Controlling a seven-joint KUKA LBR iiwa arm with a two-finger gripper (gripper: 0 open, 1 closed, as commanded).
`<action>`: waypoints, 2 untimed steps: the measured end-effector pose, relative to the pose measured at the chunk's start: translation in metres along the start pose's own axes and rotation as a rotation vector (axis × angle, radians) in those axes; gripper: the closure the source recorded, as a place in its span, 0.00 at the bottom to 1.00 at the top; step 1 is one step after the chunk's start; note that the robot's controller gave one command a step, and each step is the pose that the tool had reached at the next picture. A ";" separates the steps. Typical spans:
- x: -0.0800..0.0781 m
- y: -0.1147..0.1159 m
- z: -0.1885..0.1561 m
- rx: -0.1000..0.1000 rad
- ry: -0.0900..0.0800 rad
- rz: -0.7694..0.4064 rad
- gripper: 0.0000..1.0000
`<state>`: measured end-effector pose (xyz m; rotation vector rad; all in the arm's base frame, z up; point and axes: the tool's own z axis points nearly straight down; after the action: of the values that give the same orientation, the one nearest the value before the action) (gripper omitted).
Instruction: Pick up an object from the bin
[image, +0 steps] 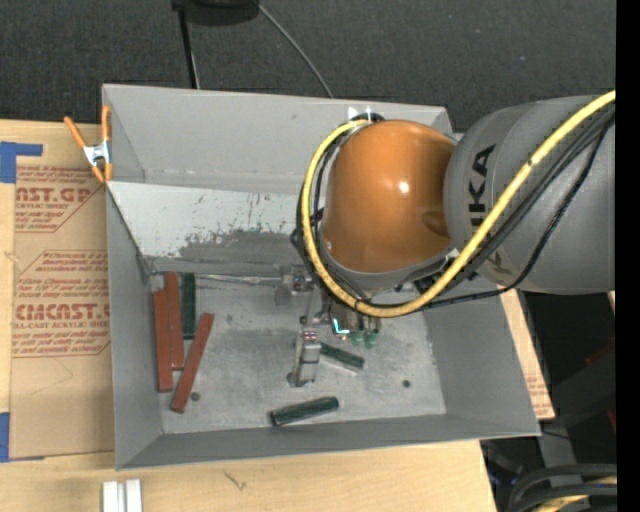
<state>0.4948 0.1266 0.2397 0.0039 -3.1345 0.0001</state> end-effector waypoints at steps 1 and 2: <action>-0.002 -0.001 -0.004 -0.001 -0.008 0.002 0.00; 0.000 -0.029 0.038 -0.003 -0.016 -0.029 0.00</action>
Offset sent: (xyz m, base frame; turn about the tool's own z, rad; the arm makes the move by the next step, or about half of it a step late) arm -0.0075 -0.0773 -0.1058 -0.0612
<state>0.4941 0.0972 0.2015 0.0498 -3.1503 -0.0045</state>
